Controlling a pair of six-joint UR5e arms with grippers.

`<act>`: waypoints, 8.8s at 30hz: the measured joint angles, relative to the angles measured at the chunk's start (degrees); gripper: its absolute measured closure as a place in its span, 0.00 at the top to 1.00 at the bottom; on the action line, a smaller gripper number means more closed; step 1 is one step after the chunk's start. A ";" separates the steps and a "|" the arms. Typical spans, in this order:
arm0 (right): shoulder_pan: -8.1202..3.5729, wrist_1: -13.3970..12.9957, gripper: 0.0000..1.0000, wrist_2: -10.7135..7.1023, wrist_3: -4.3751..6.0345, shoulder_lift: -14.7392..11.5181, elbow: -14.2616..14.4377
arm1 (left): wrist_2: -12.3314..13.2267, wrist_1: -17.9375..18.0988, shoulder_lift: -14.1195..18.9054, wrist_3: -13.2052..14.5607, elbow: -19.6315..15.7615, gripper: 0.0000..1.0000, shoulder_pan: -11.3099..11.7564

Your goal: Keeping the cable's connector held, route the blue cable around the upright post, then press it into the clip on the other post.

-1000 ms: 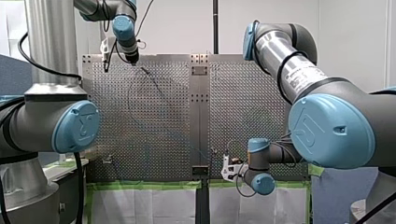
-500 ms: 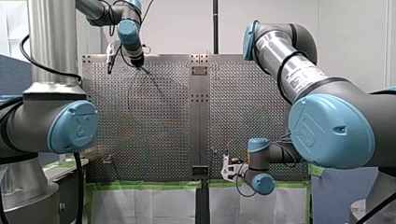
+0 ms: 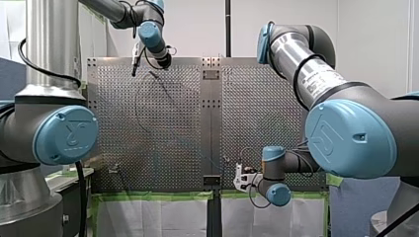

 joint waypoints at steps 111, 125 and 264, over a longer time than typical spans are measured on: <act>0.52 -0.02 0.00 -1.26 0.53 0.03 -0.17 | -27.16 29.86 -30.52 35.21 0.04 0.99 -4.02; 0.54 -0.04 0.00 -1.26 0.54 0.02 -0.18 | -27.37 29.87 -33.05 35.23 0.04 0.99 -3.62; -4.07 4.65 0.00 3.60 -2.27 0.02 -0.78 | 17.94 18.05 -49.79 -22.47 4.03 0.99 -11.08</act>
